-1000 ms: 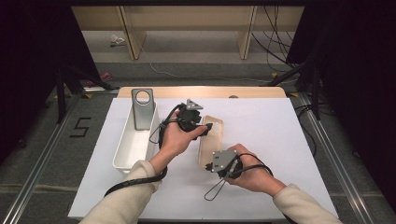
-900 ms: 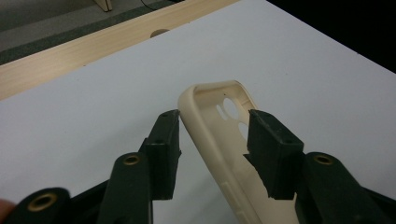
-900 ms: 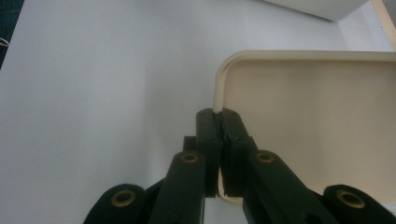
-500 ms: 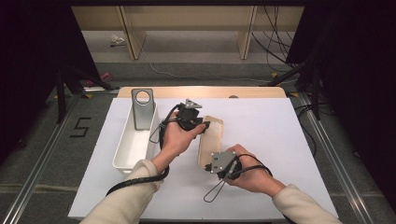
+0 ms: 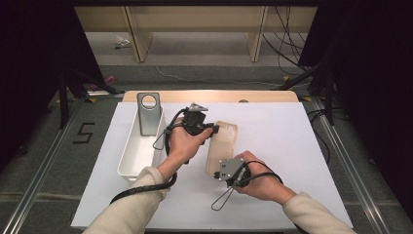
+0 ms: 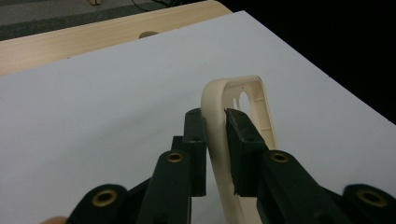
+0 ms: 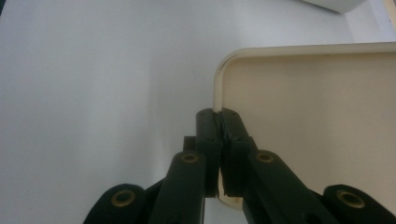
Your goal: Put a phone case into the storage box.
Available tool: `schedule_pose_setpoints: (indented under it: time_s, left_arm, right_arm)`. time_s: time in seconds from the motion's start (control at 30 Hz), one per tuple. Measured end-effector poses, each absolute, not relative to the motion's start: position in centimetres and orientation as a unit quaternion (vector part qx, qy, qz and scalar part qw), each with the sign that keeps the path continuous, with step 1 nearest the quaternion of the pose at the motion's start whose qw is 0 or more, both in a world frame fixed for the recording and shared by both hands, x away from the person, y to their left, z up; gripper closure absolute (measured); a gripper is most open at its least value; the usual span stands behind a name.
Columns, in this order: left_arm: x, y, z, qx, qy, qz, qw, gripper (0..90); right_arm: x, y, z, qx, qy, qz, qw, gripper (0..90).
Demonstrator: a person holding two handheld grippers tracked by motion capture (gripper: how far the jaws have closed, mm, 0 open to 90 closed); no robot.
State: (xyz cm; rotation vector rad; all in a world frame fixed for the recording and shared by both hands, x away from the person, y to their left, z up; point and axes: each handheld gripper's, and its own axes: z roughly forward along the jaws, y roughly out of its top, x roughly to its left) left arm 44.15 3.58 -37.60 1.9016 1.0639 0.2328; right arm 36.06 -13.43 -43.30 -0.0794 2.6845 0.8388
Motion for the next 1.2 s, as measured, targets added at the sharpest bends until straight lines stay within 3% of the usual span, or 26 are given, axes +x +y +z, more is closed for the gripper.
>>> schedule_pose_setpoints:
  time_s: [0.5,0.57,0.97,1.2]
  left_arm:
    - [43.4,3.1,-37.0,0.772,0.402,0.097,0.483,82.4]
    - [43.2,3.0,-36.7,0.779,0.386,0.128,0.477,82.9]
    - [43.2,5.4,-36.2,0.756,0.385,0.189,0.495,82.8]
    - [43.1,6.9,-36.2,0.748,0.379,0.213,0.502,82.7]
  right_arm:
    - [36.3,-13.4,-43.7,-0.013,0.941,0.294,0.169,87.1]
    - [36.5,-13.5,-43.7,-0.011,0.938,0.297,0.18,85.1]
    - [37.1,-14.9,-42.8,0.083,0.91,0.355,0.198,51.9]
    - [37.5,-15.9,-42.9,0.129,0.896,0.382,0.187,37.6]
